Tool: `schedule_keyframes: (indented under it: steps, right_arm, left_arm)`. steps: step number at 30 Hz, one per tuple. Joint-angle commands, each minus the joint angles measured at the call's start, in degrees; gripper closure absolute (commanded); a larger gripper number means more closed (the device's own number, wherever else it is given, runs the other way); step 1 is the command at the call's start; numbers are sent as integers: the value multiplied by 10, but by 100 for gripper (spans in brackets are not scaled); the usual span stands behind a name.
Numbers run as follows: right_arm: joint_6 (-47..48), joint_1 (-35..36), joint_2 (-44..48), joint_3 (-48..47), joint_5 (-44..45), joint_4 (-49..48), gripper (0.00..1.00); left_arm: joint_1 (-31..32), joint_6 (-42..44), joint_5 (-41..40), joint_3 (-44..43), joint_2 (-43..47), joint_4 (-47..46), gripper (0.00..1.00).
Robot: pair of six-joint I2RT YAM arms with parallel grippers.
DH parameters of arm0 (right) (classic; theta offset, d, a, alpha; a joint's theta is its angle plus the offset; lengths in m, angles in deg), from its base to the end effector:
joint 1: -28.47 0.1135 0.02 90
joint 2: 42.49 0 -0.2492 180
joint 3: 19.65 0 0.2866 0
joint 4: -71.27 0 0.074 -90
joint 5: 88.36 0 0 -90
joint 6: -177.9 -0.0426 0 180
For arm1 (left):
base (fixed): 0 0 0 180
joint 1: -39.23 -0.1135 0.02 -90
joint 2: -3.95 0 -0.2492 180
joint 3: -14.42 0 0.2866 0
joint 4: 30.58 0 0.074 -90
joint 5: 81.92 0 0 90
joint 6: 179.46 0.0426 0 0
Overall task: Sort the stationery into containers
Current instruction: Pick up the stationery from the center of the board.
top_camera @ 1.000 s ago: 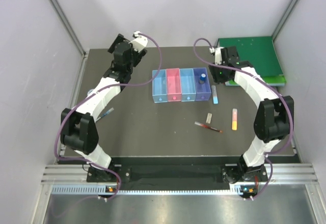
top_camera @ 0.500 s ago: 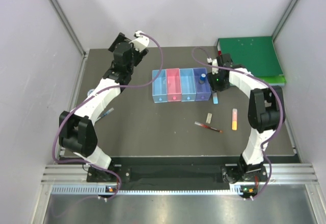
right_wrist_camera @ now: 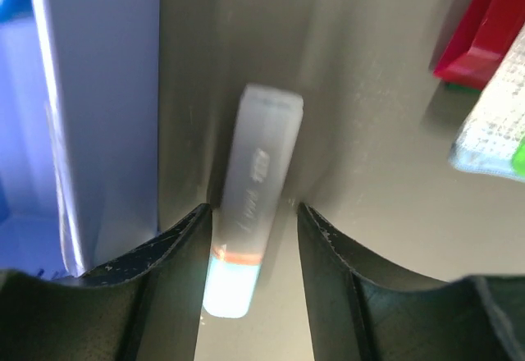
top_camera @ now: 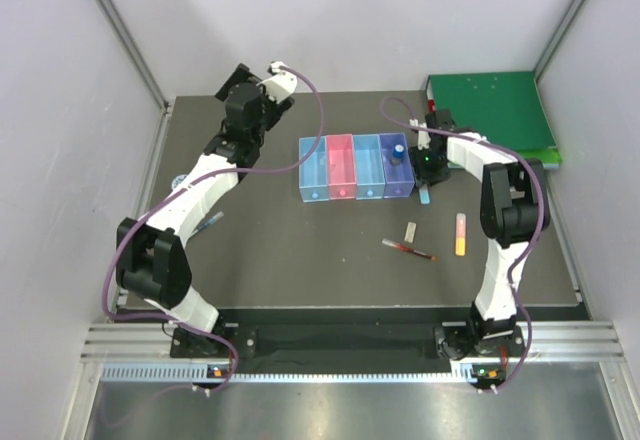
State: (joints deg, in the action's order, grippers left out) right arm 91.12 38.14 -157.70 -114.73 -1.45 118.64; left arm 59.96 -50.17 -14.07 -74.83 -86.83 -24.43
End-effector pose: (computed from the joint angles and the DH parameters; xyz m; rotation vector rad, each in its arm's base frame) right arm 0.4332 0.0761 0.1327 -0.3234 2.7316 0.1049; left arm 0.4007 -0.1345 0.3399 0.5994 1.6204 0.5690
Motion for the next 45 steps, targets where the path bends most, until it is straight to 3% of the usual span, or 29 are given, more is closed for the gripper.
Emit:
schedule_keyframes:
  steps: [1,4,7,8,12,24,36,45]
  right_arm:
    - [-13,-7,-17,-38,-9,-9,54]
    - [-13,-8,-26,-46,-6,-7,56]
    - [-13,-7,-33,-51,-4,-4,73]
    - [-13,-7,-33,-52,-1,-3,83]
    - [-11,-7,-37,-54,5,0,100]
    - [-1,-35,20,-66,29,26,100]
    - [-8,-53,30,-219,7,85,100]
    - [-50,-19,10,-286,-44,86,100]
  left_arm:
    - [3,11,-9,-34,3,-20,1]
    - [4,14,-8,-36,-3,-22,1]
    - [4,17,-7,-37,-7,-25,1]
    - [3,17,-8,-38,-9,-27,1]
    - [3,18,-8,-40,-14,-32,1]
    - [3,11,-8,-31,-8,-36,1]
    - [6,6,-8,-3,22,-43,1]
    - [9,10,-9,25,53,-42,1]
